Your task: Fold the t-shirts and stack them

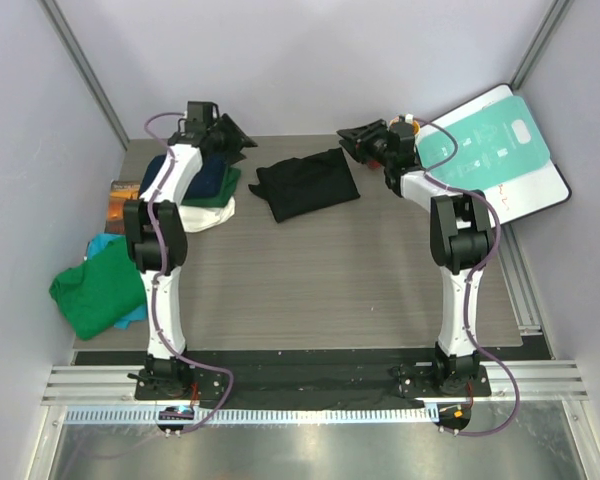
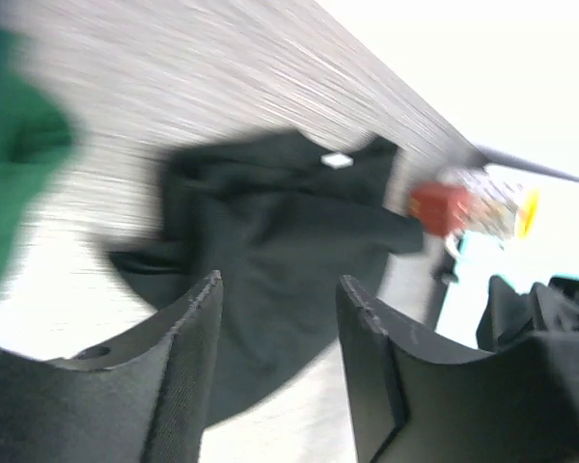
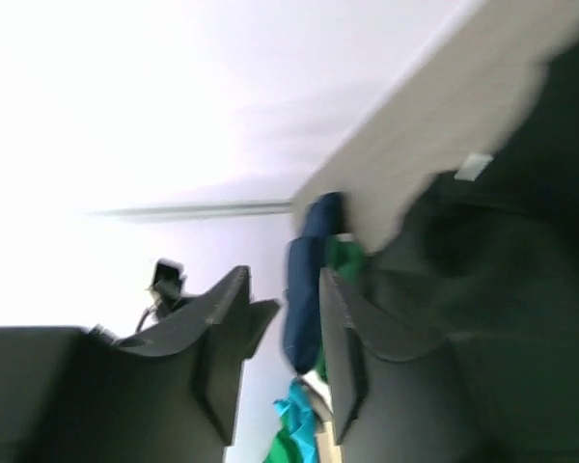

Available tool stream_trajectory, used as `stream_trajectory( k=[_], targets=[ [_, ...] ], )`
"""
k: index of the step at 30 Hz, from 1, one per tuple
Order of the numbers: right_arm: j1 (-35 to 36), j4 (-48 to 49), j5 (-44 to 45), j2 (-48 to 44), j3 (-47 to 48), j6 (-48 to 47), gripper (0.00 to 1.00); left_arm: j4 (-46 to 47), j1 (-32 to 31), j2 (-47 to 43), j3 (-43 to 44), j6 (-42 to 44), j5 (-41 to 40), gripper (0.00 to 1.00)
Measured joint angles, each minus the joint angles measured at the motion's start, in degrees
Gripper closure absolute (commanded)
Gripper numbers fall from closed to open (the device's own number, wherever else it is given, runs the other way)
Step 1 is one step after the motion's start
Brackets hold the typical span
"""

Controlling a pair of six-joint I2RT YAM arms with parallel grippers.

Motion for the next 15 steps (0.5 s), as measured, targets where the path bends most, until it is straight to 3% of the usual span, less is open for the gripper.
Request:
stream_trajectory(
  k=[5,15],
  targets=[
    [0.7,3.8,-5.2,-0.7,0.9,0.2,0.83,2.2,-5.0,1.1,2.1,0.3,3.9,0.71],
    [3.1,-9.0,-9.6,3.5,2.1,-8.0,0.93,2.8,-13.6,9.3,1.8,1.0,6.9,1.0]
  ],
)
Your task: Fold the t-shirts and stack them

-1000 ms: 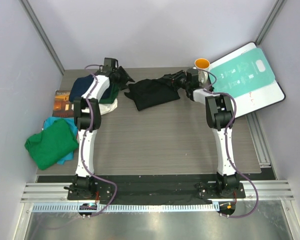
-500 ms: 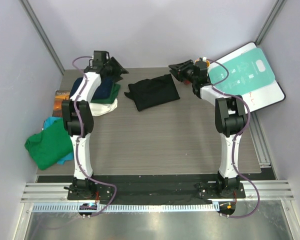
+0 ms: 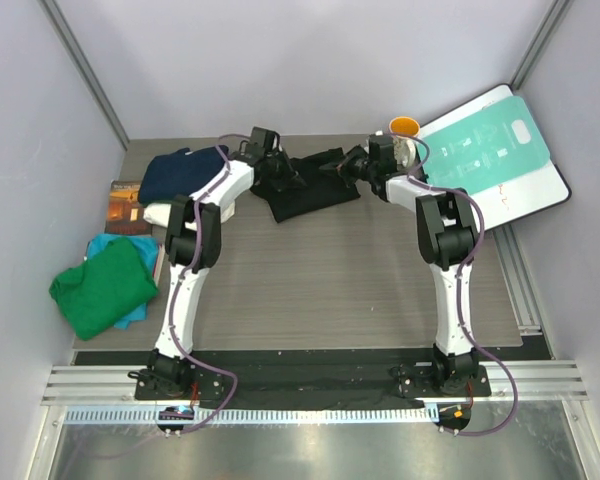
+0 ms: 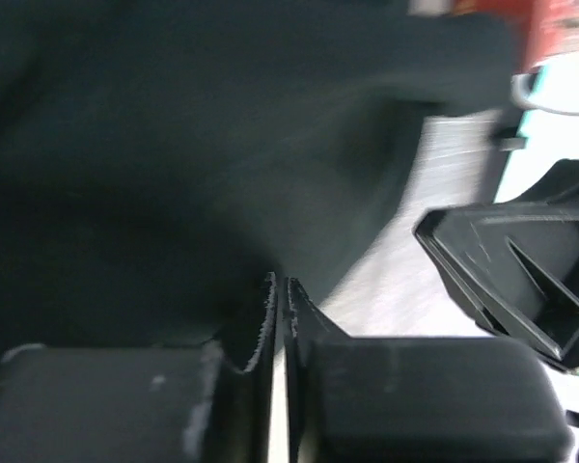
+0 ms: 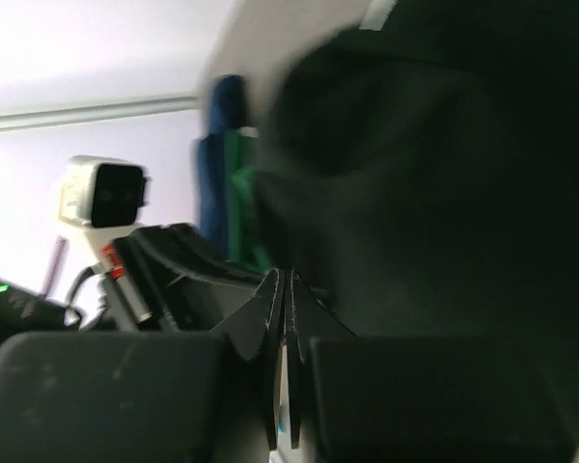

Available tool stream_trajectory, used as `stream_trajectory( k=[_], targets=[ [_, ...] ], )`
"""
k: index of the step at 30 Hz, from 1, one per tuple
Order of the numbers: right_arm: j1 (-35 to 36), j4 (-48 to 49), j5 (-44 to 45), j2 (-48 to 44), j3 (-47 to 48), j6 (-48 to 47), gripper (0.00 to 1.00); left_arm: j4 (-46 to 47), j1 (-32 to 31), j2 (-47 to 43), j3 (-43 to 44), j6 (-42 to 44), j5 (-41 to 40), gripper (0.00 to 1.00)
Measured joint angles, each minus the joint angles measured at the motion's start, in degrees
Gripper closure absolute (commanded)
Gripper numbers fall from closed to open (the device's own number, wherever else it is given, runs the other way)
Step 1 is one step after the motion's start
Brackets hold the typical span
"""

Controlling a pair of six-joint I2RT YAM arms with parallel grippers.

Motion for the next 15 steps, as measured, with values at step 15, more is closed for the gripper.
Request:
stream_trajectory(
  k=[15],
  targets=[
    [1.3,-20.0,4.0,9.1,11.0,-13.8,0.99,-6.5,-0.4,3.5,0.2,3.8,-4.4,1.0]
  ],
)
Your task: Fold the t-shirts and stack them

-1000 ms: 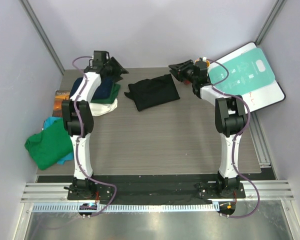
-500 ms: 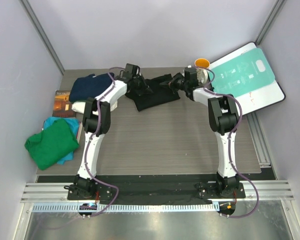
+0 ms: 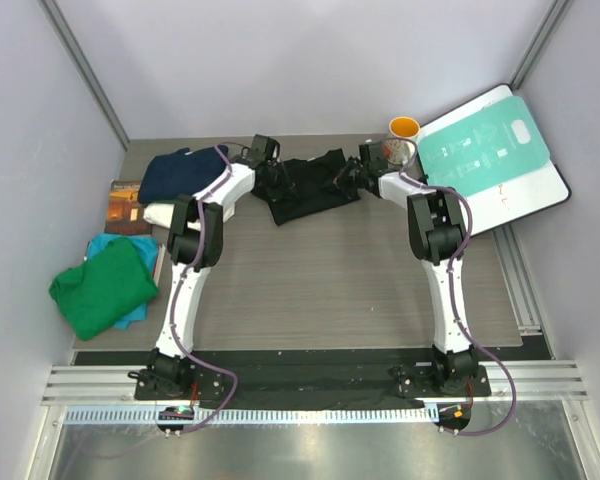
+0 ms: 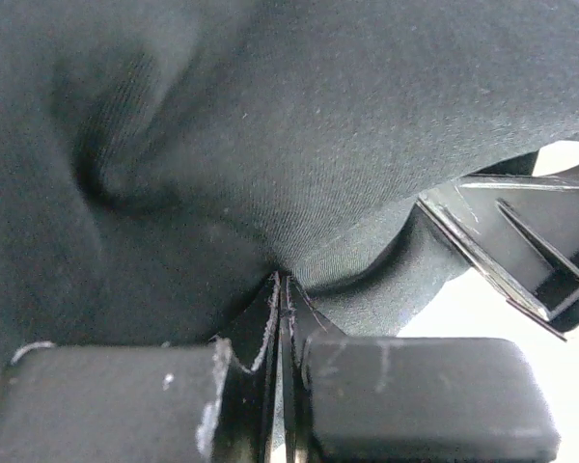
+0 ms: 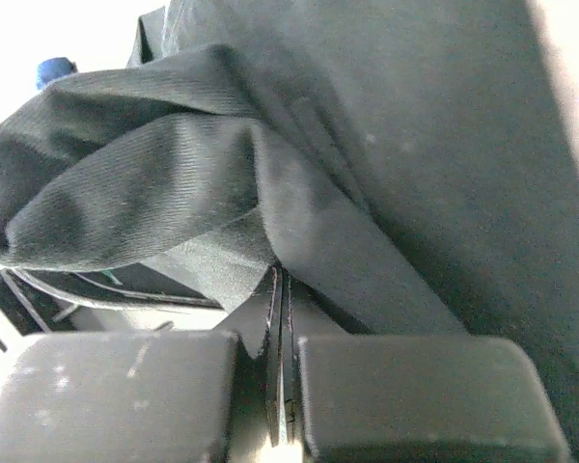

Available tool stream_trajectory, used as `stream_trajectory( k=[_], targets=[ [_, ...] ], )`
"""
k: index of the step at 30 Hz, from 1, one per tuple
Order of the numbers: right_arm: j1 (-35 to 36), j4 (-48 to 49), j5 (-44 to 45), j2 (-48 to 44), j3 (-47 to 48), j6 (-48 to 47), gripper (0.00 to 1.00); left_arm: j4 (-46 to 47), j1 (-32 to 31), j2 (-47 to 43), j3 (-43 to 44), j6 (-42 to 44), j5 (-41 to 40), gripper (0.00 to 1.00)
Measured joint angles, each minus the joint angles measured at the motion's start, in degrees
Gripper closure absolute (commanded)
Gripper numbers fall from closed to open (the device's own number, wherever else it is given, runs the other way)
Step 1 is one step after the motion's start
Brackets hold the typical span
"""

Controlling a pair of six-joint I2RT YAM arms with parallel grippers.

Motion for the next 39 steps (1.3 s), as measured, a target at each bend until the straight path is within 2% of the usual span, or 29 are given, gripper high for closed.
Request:
stream_trajectory(
  k=[5,10,13,14,16,17,18,20,21,22,24,29,39],
  targets=[
    [1.7,-2.2,1.2,-8.8,-11.9,-3.7,0.99,-0.6,-1.1,-7.3,-11.1,2.7,-0.5,1.0],
    [6.1,-8.7,2.3,-22.1,-28.4,-7.2,0.99,-3.5,-2.7,-16.7,-24.9,6.6,-0.5,1.0],
    [9.0,-14.3,2.9,-28.3,-34.1,-8.9,0.95,-5.8,-4.2,-21.6,-31.9,9.2,-0.8,1.0],
    [9.9,-16.1,3.2,-29.9,-35.2,-9.4,0.87,-6.5,-4.6,-22.8,-33.5,9.7,-1.0,0.98],
    [11.4,-19.2,3.9,-32.8,-36.6,-10.1,0.76,-8.2,-5.5,-25.4,-36.6,11.0,-1.4,0.87],
    [11.7,-20.2,4.2,-33.7,-36.7,-10.2,0.72,-8.8,-5.8,-26.4,-37.7,11.3,-1.6,0.79],
    [11.9,-21.0,4.5,-34.6,-36.7,-10.6,0.71,-9.5,-6.0,-27.3,-38.5,11.8,-1.9,0.77],
    [12.0,-22.0,5.2,-36.0,-36.0,-11.1,0.7,-10.5,-6.2,-28.4,-38.7,12.3,-2.6,0.7],
    [11.9,-22.7,5.7,-36.4,-35.0,-11.3,0.7,-10.8,-6.2,-28.9,-38.4,12.4,-3.0,0.69],
    [11.8,-22.9,5.9,-36.4,-34.0,-11.5,0.71,-11.3,-6.1,-29.1,-37.7,12.5,-3.4,0.69],
    [11.7,-23.0,6.6,-36.4,-31.3,-12.2,0.79,-11.9,-5.8,-29.2,-35.3,12.8,-4.2,0.69],
    [11.6,-22.3,6.6,-35.6,-26.1,-13.0,0.84,-12.1,-4.6,-29.2,-28.4,13.5,-5.2,0.69],
    [11.6,-22.0,6.8,-27.6,-24.4,-14.9,0.87,-11.9,-1.6,-27.1,-26.4,15.5,-5.5,0.69]
  ],
)
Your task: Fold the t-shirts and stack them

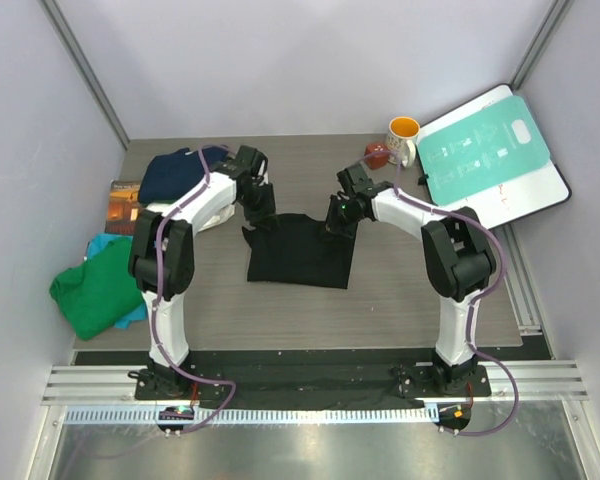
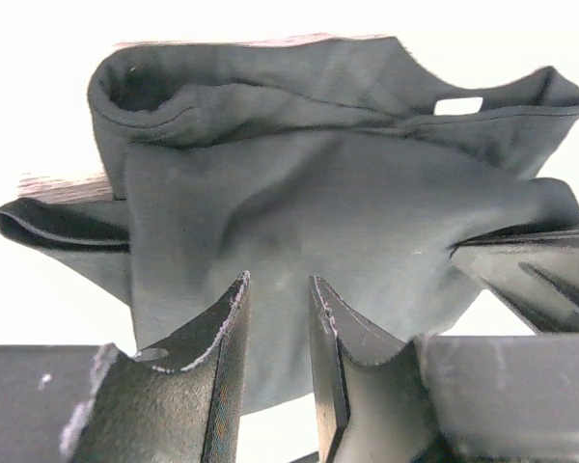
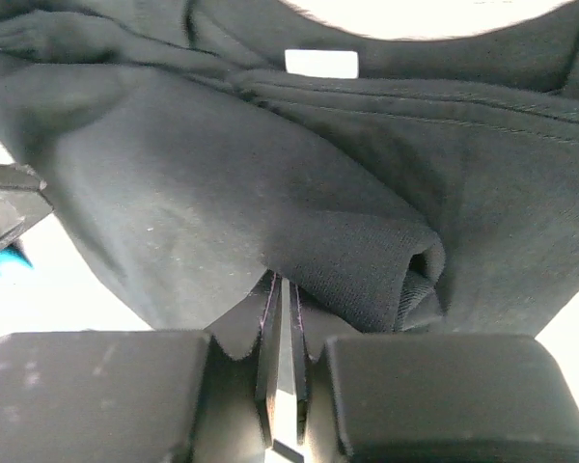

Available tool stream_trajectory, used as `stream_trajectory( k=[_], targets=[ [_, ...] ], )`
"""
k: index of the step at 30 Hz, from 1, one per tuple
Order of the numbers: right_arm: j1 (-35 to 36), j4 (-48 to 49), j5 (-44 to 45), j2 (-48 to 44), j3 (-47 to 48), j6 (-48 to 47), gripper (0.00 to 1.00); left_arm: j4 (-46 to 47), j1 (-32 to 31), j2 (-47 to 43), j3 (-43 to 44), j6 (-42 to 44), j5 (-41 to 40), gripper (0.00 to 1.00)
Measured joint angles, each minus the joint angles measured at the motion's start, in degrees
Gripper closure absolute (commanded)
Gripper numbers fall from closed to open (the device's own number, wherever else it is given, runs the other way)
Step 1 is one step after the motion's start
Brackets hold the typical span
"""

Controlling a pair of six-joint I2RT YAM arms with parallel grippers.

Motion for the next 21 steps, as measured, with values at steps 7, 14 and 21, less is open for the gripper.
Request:
stream_trajectory(
  k=[7,14,21],
  targets=[
    [-0.1,-0.4,3.0,1.7,0.0,-1.0,0.93,3.6,0.1,1.6,-4.5,0.9,-0.3,0.7],
    [-1.2,0.6,3.1,4.0,0.0,-1.1,0.94,8.4,0.1,4.6,-5.3,0.9,-1.0,0.7],
    [-3.4,3.8,2.3,3.9,-2.3,-1.0,0.96,12.7,1.2,6.3,-4.0,-1.0,-0.2,0.7]
  ],
)
